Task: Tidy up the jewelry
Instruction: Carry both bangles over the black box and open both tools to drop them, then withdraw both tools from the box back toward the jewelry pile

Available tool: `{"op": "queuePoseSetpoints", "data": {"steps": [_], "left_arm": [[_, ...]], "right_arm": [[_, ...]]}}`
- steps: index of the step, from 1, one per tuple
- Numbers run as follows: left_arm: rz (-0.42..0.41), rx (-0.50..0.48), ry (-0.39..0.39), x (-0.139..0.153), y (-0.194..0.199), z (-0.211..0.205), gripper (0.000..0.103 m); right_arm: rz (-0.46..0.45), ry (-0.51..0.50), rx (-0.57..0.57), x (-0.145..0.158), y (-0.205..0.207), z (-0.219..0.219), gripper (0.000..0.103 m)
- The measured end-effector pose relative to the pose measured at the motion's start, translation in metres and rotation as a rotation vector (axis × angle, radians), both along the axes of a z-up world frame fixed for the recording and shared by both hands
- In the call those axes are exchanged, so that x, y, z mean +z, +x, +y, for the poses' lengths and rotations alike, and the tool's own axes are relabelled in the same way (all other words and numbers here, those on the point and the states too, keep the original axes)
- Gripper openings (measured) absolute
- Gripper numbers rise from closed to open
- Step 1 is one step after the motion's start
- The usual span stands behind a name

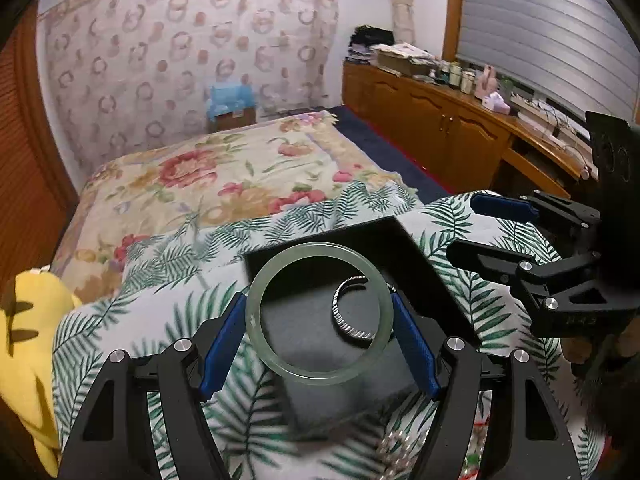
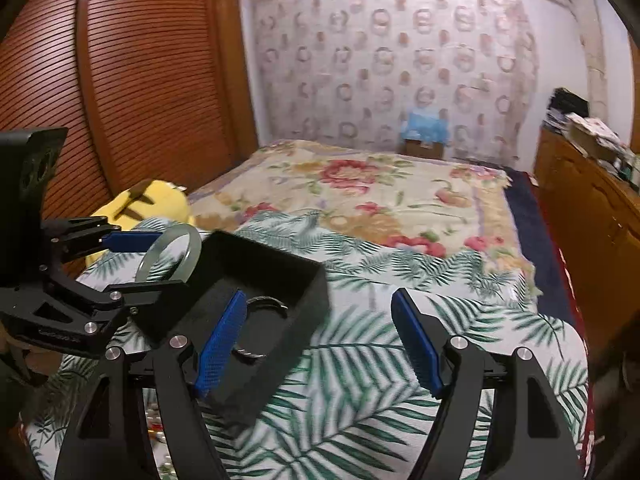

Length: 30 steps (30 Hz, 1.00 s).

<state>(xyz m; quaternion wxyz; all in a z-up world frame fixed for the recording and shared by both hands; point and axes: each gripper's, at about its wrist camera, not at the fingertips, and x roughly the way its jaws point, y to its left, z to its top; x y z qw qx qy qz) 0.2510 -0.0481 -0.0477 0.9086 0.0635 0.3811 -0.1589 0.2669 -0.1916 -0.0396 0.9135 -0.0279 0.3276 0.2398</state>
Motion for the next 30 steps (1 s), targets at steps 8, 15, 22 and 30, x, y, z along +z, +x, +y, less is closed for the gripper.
{"op": "queuePoseSetpoints", "data": {"steps": [8,15,22,30], "left_arm": [[0.026,-0.039,0.046,-0.014,0.013,-0.028,0.069],[0.044,-0.045,0.075,-0.023,0.020,-0.039,0.069],[0.052,-0.033,0.067,-0.026,0.015,-0.035,0.069],[0.011,-0.030,0.036,-0.009,0.000,-0.029,0.070]], "right_arm": [[0.013,0.027,-0.024,-0.007,0.005,-0.015,0.077],[0.013,0.052,-0.044,-0.005,0.008,-0.026,0.077],[0.004,0.051,-0.050,-0.002,0.006,-0.026,0.077],[-0.015,0.016,-0.043,0.008,0.000,-0.017,0.077]]}}
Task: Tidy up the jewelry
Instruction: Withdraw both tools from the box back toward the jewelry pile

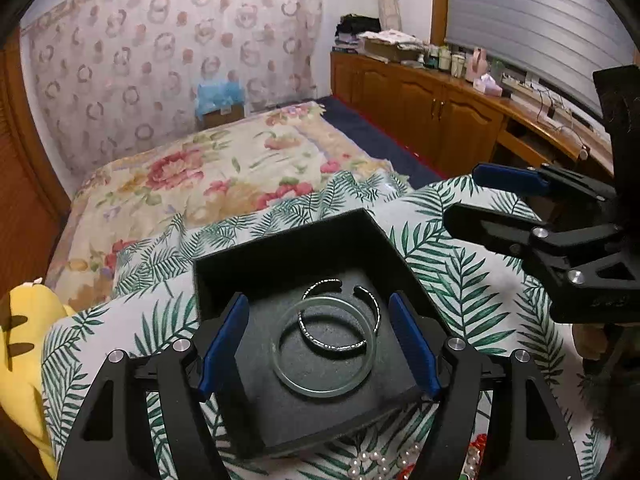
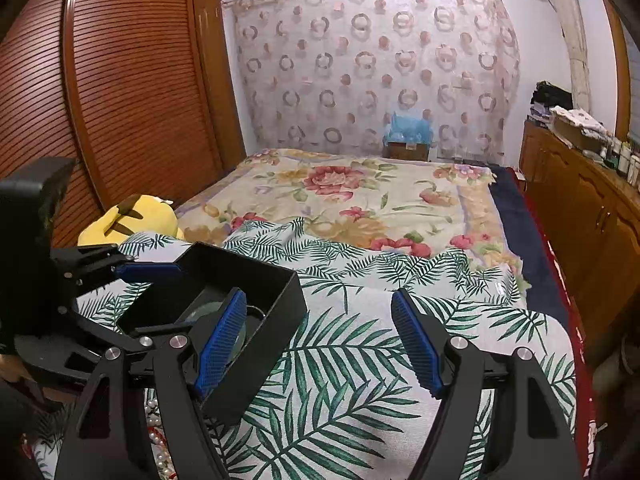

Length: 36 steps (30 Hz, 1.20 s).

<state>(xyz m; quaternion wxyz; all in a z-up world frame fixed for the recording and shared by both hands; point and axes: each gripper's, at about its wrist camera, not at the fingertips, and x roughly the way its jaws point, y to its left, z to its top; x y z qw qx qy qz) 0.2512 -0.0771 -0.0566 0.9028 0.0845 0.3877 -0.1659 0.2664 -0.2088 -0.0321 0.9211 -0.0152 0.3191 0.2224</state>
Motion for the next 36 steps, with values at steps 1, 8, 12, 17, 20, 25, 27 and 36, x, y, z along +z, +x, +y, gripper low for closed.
{"op": "queuePoseSetpoints", "data": {"steps": [1,8,12,17,20,25,27,36], "left_arm": [[-0.007,0.000,-0.006,0.003,-0.004,0.001,0.070],[-0.039,0.011,-0.059,0.016,-0.036,0.019,0.070],[-0.044,0.019,-0.076,0.016,-0.060,0.029,0.070],[-0.041,0.038,-0.093,0.011,-0.086,0.044,0.070],[-0.038,0.050,-0.101,0.006,-0.100,0.052,0.070],[-0.030,0.068,-0.117,-0.004,-0.122,0.063,0.070],[-0.024,0.075,-0.123,-0.007,-0.129,0.066,0.070],[-0.002,0.095,-0.132,-0.022,-0.152,0.075,0.070]], "right_arm": [[-0.005,-0.009,0.000,0.002,-0.002,0.001,0.077],[-0.018,-0.029,0.006,0.011,-0.030,0.002,0.077],[-0.013,-0.034,0.017,0.010,-0.051,0.004,0.077],[0.009,-0.035,0.044,0.003,-0.081,0.013,0.077],[0.032,-0.046,0.064,-0.006,-0.094,0.021,0.071],[0.096,-0.049,0.095,-0.026,-0.110,0.031,0.060],[0.127,-0.043,0.109,-0.035,-0.113,0.033,0.055],[0.187,-0.049,0.126,-0.053,-0.122,0.042,0.049]]}}
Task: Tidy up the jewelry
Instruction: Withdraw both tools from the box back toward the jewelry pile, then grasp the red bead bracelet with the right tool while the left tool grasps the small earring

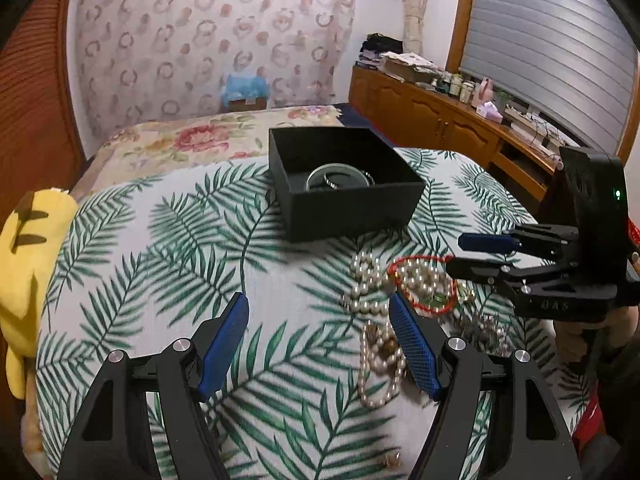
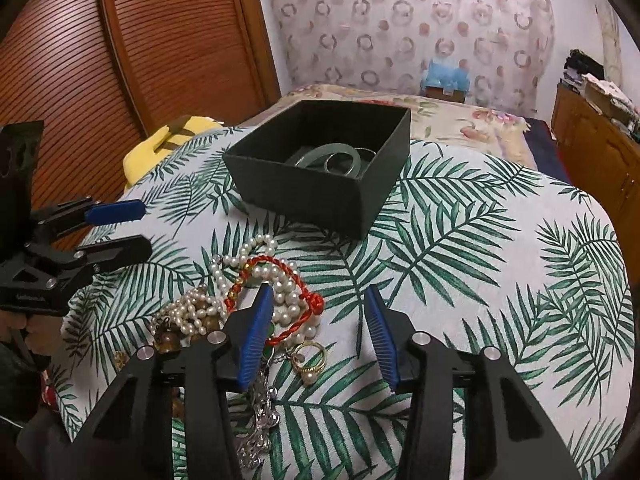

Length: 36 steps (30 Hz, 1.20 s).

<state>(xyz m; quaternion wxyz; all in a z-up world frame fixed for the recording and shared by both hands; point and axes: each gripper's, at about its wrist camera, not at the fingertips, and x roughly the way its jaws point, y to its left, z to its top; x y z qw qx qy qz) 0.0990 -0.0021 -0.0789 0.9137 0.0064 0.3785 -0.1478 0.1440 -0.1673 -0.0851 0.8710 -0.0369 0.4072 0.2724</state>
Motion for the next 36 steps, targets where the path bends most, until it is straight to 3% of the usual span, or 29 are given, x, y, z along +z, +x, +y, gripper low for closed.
{"op": "queuePoseSetpoints", "data": {"steps": [8,11,13,16,30,35,36], "left_arm": [[0.025,0.004,0.000,-0.012,-0.019,0.004,0.070],[0.032,0.001,0.003,-0.014,-0.023,0.005,0.070],[0.041,0.001,0.006,-0.018,-0.025,0.006,0.070],[0.059,0.001,0.009,-0.023,-0.024,0.006,0.070],[0.085,-0.019,0.006,-0.031,-0.055,0.001,0.070],[0.089,-0.034,-0.005,-0.033,-0.072,-0.001,0.069],[0.088,-0.036,-0.010,-0.034,-0.074,-0.001,0.066]], "right_arm": [[0.019,-0.001,-0.006,-0.009,0.000,0.004,0.045],[0.020,-0.014,0.000,-0.011,0.004,0.008,0.033],[0.014,-0.019,0.004,-0.011,0.004,0.009,0.018],[-0.008,-0.005,0.008,-0.005,0.001,0.008,0.011],[-0.123,0.060,-0.030,0.033,-0.037,-0.016,0.009],[-0.127,0.051,-0.035,0.031,-0.048,-0.019,0.009],[-0.125,0.051,-0.036,0.030,-0.048,-0.020,0.009]]}}
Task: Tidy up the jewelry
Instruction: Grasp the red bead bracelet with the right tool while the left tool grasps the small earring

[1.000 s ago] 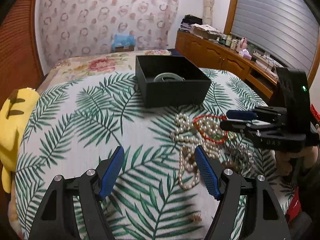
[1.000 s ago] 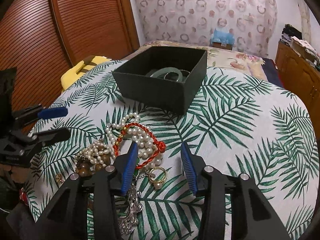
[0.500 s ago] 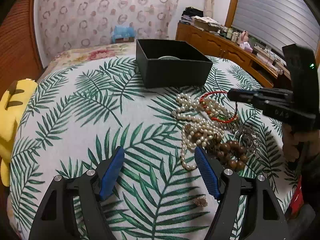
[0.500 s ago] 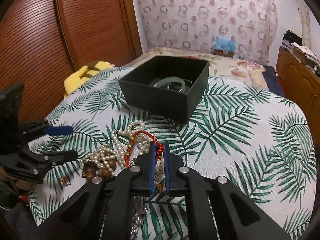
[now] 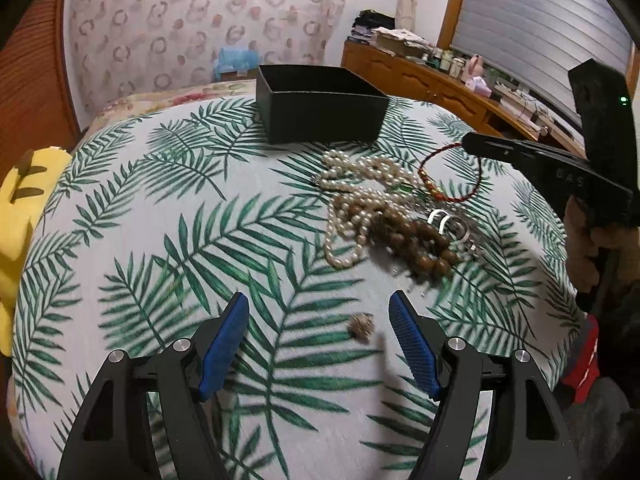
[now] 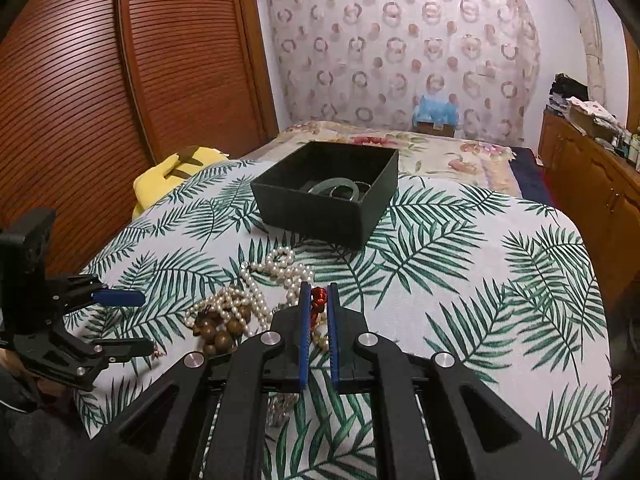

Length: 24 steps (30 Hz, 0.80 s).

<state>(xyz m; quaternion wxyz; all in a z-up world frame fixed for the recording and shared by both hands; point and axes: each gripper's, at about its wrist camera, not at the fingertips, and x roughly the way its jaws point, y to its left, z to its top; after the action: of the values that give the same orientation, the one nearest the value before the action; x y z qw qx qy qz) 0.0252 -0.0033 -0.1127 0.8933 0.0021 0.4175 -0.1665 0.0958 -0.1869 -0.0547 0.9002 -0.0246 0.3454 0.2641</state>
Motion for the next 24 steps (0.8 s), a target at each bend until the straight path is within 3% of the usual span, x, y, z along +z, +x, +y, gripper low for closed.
{"op": "queuePoseSetpoints", "data": {"steps": [8,10,11,15,24], "left_arm": [[0.004,-0.041,-0.006,-0.004,-0.002,-0.011,0.033],[0.004,-0.047,-0.006,-0.005,-0.003,-0.012,0.022],[0.007,-0.052,-0.009,-0.005,-0.003,-0.012,0.012],[0.002,-0.062,-0.023,-0.005,-0.005,-0.011,0.006],[-0.040,-0.035,-0.028,0.008,0.004,-0.003,0.006]], "right_arm": [[0.007,-0.002,-0.008,-0.002,-0.001,-0.003,0.009],[0.003,-0.005,-0.008,-0.001,-0.001,-0.003,0.009],[0.000,-0.004,-0.008,-0.001,-0.001,-0.004,0.009],[-0.002,-0.007,-0.006,0.001,0.000,-0.005,0.009],[-0.040,-0.018,0.013,0.016,0.004,0.002,0.009]]}}
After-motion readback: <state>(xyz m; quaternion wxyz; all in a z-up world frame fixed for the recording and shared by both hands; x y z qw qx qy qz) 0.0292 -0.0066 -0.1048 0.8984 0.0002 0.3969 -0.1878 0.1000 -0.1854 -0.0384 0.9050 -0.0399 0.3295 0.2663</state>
